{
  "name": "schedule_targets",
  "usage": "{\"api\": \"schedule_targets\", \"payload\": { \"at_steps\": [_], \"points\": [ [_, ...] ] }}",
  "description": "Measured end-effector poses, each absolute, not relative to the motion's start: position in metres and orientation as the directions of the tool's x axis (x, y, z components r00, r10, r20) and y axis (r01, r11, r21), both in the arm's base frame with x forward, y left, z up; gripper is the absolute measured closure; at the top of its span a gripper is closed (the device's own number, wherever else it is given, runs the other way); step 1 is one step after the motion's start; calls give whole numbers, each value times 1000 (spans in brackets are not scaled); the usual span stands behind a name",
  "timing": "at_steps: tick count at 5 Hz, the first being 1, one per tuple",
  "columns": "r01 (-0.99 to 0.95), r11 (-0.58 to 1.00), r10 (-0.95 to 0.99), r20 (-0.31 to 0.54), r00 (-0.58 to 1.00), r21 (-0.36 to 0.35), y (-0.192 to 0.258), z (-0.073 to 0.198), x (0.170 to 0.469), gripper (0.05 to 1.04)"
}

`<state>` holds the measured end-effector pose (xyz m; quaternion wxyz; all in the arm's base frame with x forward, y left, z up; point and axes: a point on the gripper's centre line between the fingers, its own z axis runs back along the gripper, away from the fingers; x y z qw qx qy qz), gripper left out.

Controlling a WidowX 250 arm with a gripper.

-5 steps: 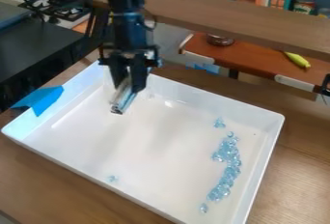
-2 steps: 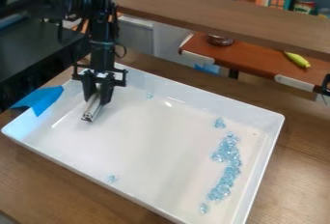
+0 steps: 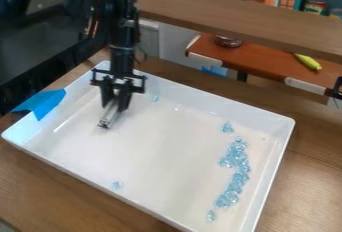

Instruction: Sweep into pile

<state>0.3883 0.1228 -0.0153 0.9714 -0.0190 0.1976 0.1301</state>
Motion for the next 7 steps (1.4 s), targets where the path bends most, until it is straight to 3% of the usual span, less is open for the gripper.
{"api": "schedule_targets", "payload": {
  "at_steps": [4, 7],
  "points": [
    [-129, 990, 95, -438, 894, -49, 2, -17, 385, 701],
    [-42, 994, -8, -442, 897, -104, -78, 4, 388, 701]
  ]
}}
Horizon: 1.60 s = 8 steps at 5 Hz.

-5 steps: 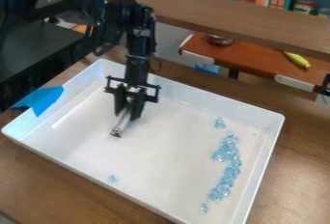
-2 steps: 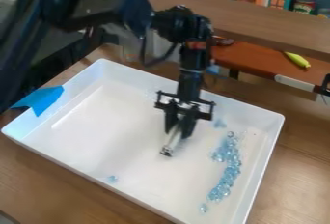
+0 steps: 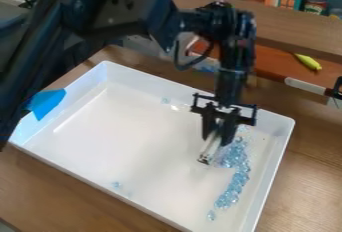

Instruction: Sweep into pile

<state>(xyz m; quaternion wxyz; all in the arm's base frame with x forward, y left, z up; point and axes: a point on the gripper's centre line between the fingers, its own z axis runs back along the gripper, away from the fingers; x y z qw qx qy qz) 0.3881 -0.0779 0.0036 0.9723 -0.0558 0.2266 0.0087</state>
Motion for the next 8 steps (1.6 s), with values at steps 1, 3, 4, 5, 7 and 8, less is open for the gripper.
{"api": "schedule_targets", "payload": {
  "at_steps": [1, 3, 4, 5, 7, 8],
  "points": [
    [-18, 994, -30, -431, 902, -106, -88, 2, 387, 701],
    [-80, 991, 39, -341, 939, -107, -25, 25, 379, 701],
    [-146, 983, 100, -354, 930, -107, 34, 19, 366, 701],
    [-137, 988, 103, -350, 931, -74, 70, 17, 348, 701],
    [-34, 999, 26, -397, 917, -15, 76, -19, 297, 701],
    [-18, 1000, 9, -375, 927, -20, 67, -20, 287, 701]
  ]
}}
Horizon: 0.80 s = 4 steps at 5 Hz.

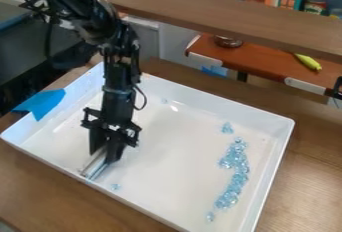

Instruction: Sweep into pile

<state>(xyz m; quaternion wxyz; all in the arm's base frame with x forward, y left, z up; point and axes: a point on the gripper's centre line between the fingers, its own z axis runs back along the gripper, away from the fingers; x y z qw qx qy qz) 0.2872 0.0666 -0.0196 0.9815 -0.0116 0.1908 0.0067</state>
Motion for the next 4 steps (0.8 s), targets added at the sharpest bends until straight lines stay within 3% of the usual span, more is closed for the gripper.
{"api": "schedule_targets", "payload": {
  "at_steps": [4],
  "points": [
    [-108, 991, 72, -365, 928, -77, -2, -21, 304, 701]
  ]
}}
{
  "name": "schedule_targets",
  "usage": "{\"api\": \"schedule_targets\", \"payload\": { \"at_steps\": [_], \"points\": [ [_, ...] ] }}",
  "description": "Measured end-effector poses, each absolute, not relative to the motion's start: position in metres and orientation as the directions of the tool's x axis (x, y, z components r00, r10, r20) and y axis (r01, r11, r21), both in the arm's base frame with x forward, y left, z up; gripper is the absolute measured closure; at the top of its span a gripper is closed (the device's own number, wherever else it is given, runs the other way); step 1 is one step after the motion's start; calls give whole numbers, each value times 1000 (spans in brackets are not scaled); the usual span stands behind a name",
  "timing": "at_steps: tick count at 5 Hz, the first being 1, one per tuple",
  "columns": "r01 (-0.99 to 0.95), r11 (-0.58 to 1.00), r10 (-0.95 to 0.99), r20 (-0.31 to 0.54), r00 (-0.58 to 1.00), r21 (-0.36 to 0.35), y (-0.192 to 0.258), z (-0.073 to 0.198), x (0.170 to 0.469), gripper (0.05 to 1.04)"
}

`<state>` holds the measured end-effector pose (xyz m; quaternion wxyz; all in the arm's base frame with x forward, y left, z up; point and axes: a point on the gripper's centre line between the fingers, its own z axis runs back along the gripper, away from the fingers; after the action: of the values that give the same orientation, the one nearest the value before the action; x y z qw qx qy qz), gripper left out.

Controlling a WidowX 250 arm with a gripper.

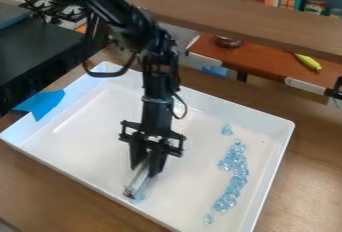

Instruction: Sweep into pile

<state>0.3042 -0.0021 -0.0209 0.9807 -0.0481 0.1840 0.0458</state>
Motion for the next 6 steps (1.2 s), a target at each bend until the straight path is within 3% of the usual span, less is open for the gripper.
{"api": "schedule_targets", "payload": {
  "at_steps": [5, 6],
  "points": [
    [-179, 966, 99, -373, 923, -187, -71, -4, 348, 701],
    [-168, 971, 101, -348, 932, -169, -50, 6, 348, 701]
  ]
}}
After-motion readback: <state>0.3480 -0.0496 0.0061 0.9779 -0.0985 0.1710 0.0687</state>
